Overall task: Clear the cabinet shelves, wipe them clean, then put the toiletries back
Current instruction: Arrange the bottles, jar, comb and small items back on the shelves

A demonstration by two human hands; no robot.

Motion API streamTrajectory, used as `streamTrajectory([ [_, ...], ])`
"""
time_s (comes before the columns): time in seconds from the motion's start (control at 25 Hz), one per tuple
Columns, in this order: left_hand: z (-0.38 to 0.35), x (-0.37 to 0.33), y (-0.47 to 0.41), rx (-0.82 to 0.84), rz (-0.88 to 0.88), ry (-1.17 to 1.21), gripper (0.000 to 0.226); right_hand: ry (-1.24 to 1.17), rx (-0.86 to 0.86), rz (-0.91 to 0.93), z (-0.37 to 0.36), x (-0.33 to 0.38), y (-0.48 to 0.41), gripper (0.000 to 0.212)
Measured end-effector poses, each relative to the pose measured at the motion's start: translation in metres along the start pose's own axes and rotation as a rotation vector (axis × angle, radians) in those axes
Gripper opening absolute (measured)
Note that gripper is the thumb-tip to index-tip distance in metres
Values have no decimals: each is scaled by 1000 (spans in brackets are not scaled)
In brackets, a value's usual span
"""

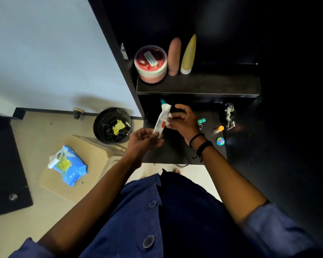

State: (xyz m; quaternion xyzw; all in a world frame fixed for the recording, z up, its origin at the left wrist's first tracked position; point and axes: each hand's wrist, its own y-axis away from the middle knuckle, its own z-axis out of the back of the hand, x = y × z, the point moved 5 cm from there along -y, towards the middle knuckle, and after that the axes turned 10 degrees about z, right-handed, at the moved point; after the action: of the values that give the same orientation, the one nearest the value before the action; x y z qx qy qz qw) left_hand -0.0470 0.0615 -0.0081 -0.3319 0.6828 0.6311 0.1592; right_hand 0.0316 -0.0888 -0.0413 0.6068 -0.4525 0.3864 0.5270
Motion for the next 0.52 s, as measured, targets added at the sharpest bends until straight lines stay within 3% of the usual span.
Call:
streamTrajectory([
  [0.2,0,-9,15,92,6,-7,17,-56,144,31,-14,32,38,42],
  [0.52,4,-25,33,79,-168,-197,18,-85,83,70,-27,60,70,34],
])
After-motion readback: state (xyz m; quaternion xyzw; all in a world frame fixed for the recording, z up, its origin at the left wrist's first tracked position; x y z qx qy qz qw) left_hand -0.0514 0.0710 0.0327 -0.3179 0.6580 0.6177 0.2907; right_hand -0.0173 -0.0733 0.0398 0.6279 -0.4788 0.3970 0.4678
